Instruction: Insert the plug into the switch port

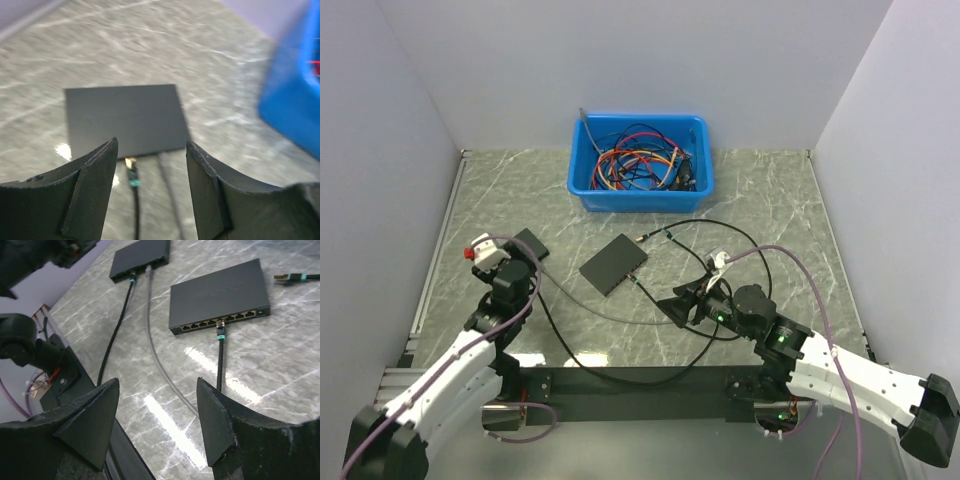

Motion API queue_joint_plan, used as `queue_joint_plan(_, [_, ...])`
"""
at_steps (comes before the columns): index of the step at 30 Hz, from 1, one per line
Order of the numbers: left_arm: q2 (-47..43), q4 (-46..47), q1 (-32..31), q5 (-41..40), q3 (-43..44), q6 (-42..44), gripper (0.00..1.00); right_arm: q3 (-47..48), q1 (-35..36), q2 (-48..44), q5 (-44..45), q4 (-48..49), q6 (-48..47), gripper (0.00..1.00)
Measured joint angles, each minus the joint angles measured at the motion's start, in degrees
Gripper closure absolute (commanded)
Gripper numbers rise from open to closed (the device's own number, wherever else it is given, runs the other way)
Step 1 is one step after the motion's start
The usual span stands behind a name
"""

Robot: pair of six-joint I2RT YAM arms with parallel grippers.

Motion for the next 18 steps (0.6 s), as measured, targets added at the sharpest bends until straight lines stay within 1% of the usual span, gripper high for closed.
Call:
queue_joint_plan(4, [8.33,6.71,0.07,-5.86,-0.13,3.21,0.37,-0.02,0.07,1.38,-0.35,1.33,0.0,0.3])
queue_joint_plan(8, [15.87,16.15,1.01,-9.25,-2.38,6.51,0.36,0.0,0.28,4.79,0.02,1.7,0.07,0.3])
queue_joint_plan(9, [17.57,16.74,1.51,-9.46,-2.56,7.08,0.37,0.0,0.37,6.08,0.48,1.68,0.09,0.3])
queue_joint_plan(11, [20.35,18.27,2.62,-9.42,-2.62,8.22,0.38,0.17,0.7,9.27,1.4,1.55,0.24,0.31])
queue_joint_plan(14, [20.59,22.58,5.03,-7.65,-3.26,9.84,0.38,0.85,1.68,13.33,2.34,0.98,0.37,0.31])
queue_joint_plan(18, [19.96,29.75,11.34,-2.14,-5.33,12.2,0.4,2.1,4.66,16.55,4.55,0.76,0.15,0.31])
